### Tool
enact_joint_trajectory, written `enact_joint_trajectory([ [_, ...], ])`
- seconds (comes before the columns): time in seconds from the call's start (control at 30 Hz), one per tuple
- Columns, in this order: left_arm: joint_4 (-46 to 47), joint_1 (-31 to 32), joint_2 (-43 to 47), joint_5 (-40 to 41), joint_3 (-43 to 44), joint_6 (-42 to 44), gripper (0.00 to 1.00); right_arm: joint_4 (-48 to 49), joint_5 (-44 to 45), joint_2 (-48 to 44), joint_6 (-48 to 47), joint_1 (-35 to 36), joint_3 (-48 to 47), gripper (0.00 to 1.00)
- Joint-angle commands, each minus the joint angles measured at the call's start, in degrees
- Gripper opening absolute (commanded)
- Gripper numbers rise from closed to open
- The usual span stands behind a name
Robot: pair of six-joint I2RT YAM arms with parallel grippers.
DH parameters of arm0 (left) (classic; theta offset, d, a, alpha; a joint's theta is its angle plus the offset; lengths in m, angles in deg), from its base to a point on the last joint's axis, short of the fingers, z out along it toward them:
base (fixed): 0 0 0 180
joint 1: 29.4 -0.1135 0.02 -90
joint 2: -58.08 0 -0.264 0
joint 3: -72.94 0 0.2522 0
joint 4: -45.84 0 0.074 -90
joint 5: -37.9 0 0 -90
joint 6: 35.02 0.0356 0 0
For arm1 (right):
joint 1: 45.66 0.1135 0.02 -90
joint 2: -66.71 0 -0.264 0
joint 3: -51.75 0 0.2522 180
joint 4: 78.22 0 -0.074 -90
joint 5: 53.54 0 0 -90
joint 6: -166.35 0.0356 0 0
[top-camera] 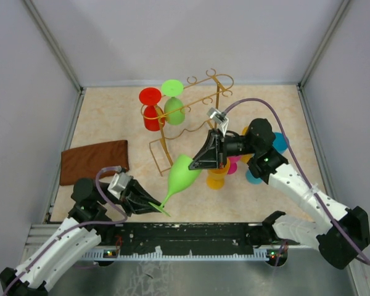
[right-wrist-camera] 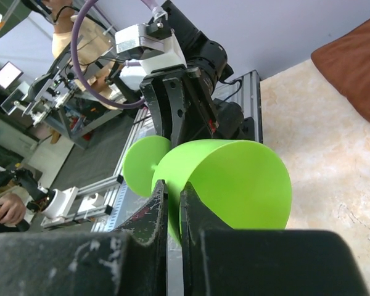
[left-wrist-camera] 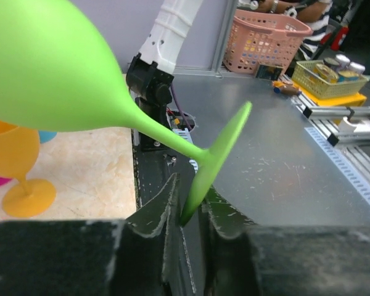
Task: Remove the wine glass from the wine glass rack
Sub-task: Place the wine glass at the center of the board.
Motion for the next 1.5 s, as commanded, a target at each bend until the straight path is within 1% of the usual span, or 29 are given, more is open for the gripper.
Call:
enact_joint_trajectory([
  [0.0,-4.2,-0.1,0.2,8.3,2.8,3.1,0.27,-4.7,5.3,-1.0,-6.1,1.3,-2.1,0.00],
  [0.07,-7.1,-0.1,0.9,10.5,3.2,5.1,0.36,-5.8,6.5,-1.6,-7.0,1.3,-2.0,0.00],
  [0.23,-12.0,-0.1,2.8,14.3,3.6,8.5,0.50,-8.9,8.9,-3.1,-9.2,1.4,-2.4,0.00],
  [0.33,-13.4,-0.2,3.4,15.6,3.7,9.2,0.54,-11.4,10.1,-3.4,-10.5,1.5,-3.0,0.00],
  [0.5,-14.9,-0.1,3.7,17.4,3.9,9.7,0.57,-17.6,11.1,-2.5,-13.2,1.9,-5.1,0.00],
  [0.73,-17.2,-0.1,3.9,20.0,4.6,11.1,0.61,-18.7,12.6,-1.8,-14.3,2.4,-5.4,0.00],
  [0.97,-21.6,-0.1,4.8,26.6,5.1,13.4,0.64,-24.0,19.0,-1.7,-17.4,4.1,-7.7,0.00],
  [1.0,-21.6,-0.2,5.1,26.6,5.0,13.9,0.65,-24.1,19.3,-1.9,-17.5,4.1,-7.9,0.00],
  [1.13,-22.9,-0.1,4.8,20.1,5.0,18.2,0.67,-24.1,22.4,-2.3,-17.6,4.1,-8.0,0.00],
  [1.3,-29.5,-0.2,5.2,22.4,7.7,20.9,0.68,-27.7,24.6,-1.8,-18.9,4.2,-9.5,0.00],
  [1.47,-30.9,-0.1,8.1,24.7,7.2,23.8,0.69,-28.5,27.8,-2.7,-20.3,4.2,-8.7,0.00],
])
